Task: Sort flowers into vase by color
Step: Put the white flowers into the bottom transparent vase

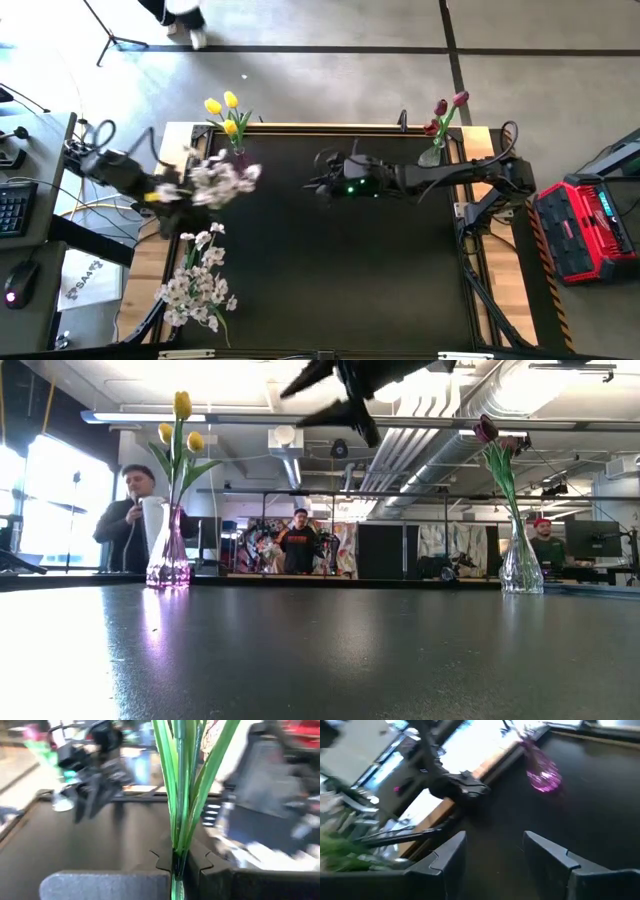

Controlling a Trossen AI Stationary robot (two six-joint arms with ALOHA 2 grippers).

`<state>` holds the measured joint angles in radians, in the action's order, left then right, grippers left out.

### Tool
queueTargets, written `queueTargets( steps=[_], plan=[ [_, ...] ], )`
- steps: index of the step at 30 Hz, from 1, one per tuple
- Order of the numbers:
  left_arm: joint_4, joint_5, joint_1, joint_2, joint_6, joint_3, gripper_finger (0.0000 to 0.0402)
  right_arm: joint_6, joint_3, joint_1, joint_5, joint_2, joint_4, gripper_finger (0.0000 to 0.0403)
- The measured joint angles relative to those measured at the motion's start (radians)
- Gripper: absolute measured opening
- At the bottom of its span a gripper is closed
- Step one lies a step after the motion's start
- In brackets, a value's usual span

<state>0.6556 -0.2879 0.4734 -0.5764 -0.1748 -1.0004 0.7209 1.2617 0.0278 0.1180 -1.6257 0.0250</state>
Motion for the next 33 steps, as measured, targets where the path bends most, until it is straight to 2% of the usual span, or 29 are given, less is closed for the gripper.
queueTargets(
  steps=[3,6,10,13,17,21,24,29,33],
  plan=[
    [0.083,0.060,0.045,0.084,0.003,0.000,0.0000,0.089,0.000,-0.021,0.078,-0.017,0.025,0.0180],
    [0.175,0.123,0.069,0.157,0.019,0.001,0.0000,0.190,0.000,-0.056,0.208,-0.037,0.050,0.0176],
    [0.187,0.233,0.078,0.243,0.087,0.001,0.0000,0.348,0.000,-0.116,0.356,-0.065,0.069,0.0172],
    [0.187,0.338,0.078,0.294,0.124,0.002,0.0000,0.469,0.000,-0.171,0.417,-0.092,0.108,0.0171],
    [0.198,0.456,0.078,0.353,0.103,0.005,0.0000,0.655,0.000,-0.255,0.496,-0.113,0.192,0.0171],
    [0.177,0.517,0.075,0.392,0.078,0.027,0.0000,0.805,0.000,-0.331,0.578,-0.121,0.271,0.0172],
    [0.084,0.587,0.074,0.400,0.072,0.096,0.0000,0.885,0.000,-0.367,0.613,-0.121,0.305,0.0172],
    [-0.159,0.737,0.075,0.397,0.017,0.260,0.0000,0.940,0.000,-0.391,0.607,-0.121,0.310,0.0172],
    [-0.282,0.754,0.075,0.396,-0.016,0.336,0.0000,0.971,0.000,-0.398,0.592,-0.121,0.322,0.0172]
  ],
)
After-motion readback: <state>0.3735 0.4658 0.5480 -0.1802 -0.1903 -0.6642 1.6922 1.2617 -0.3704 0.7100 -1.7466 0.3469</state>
